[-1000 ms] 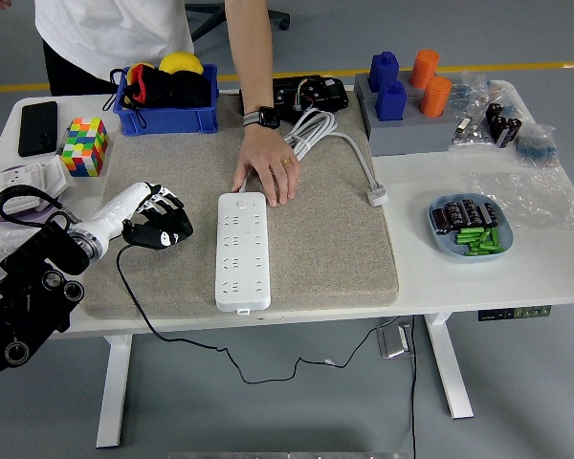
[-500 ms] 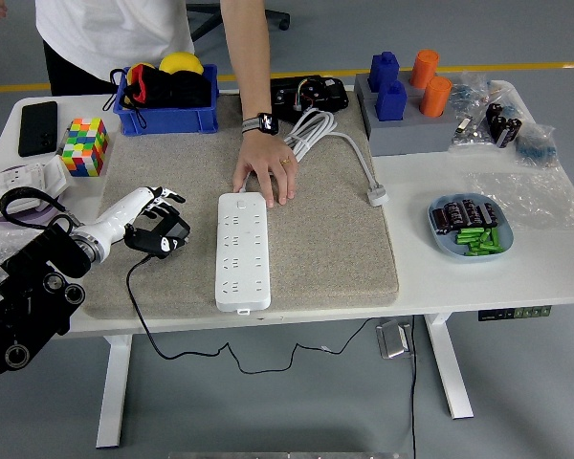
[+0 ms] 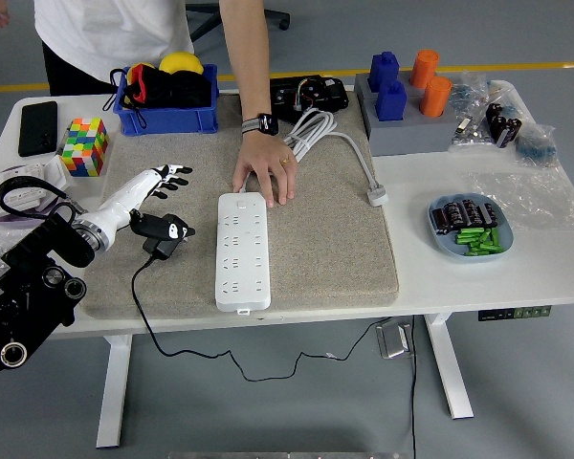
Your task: Pull the plug out,throw it away,press the button
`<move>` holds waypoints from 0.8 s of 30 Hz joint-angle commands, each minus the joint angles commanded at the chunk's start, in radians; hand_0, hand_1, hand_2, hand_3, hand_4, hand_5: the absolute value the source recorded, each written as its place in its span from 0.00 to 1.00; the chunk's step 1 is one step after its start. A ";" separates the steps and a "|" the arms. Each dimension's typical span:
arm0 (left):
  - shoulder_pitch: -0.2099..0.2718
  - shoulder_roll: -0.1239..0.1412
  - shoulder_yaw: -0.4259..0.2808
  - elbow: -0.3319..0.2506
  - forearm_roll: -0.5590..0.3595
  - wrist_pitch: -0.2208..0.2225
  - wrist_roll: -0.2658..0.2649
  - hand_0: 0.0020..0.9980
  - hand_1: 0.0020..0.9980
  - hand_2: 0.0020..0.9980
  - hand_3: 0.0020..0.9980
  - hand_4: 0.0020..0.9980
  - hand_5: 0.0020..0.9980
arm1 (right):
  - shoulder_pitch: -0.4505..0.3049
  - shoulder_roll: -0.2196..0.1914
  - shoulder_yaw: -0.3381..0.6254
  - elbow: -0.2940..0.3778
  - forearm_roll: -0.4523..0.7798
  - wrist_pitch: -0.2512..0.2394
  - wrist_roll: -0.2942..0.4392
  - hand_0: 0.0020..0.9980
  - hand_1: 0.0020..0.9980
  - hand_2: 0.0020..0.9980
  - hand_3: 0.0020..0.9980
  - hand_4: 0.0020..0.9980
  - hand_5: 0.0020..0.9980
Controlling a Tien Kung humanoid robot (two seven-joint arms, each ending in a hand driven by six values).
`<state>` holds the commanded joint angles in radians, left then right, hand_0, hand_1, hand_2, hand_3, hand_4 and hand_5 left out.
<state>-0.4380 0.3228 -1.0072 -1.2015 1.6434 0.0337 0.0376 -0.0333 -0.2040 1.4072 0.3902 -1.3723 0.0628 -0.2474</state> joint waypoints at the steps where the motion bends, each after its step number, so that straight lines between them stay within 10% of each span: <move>1: -0.005 0.003 0.005 -0.021 -0.011 0.007 -0.017 0.51 0.53 0.54 0.77 0.84 0.00 | 0.000 0.000 0.000 0.000 0.001 0.000 0.000 0.79 0.74 0.74 0.74 0.79 0.76; 6: -0.035 0.008 0.032 -0.090 -0.051 0.010 -0.028 0.51 0.53 0.54 0.77 0.84 0.00 | 0.001 0.001 0.002 0.000 0.001 0.000 0.000 0.79 0.74 0.74 0.74 0.79 0.76; 7: -0.049 0.007 0.045 -0.093 -0.052 0.002 -0.017 0.27 0.36 0.40 0.72 0.84 0.00 | 0.001 0.001 0.002 0.000 0.001 0.000 0.000 0.79 0.74 0.74 0.74 0.79 0.76; 12: -0.116 0.009 0.112 -0.066 -0.049 -0.039 0.029 0.27 0.36 0.40 0.72 0.84 0.00 | 0.002 0.001 0.001 0.000 0.002 0.000 0.000 0.79 0.74 0.74 0.74 0.79 0.76; 13: -0.128 0.010 0.126 -0.058 -0.047 -0.045 0.036 0.07 0.10 0.20 0.71 0.81 0.00 | 0.002 0.001 0.001 0.000 0.002 0.000 0.000 0.79 0.74 0.74 0.74 0.79 0.76; 24: -0.209 0.000 0.221 0.009 -0.118 -0.204 0.194 0.03 0.04 0.15 0.78 0.85 0.02 | -0.001 0.001 0.002 -0.003 0.001 0.000 0.000 0.79 0.74 0.74 0.74 0.79 0.76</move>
<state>-0.6467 0.3231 -0.7865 -1.1925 1.5258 -0.1707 0.2317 -0.0339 -0.2030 1.4094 0.3877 -1.3710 0.0625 -0.2479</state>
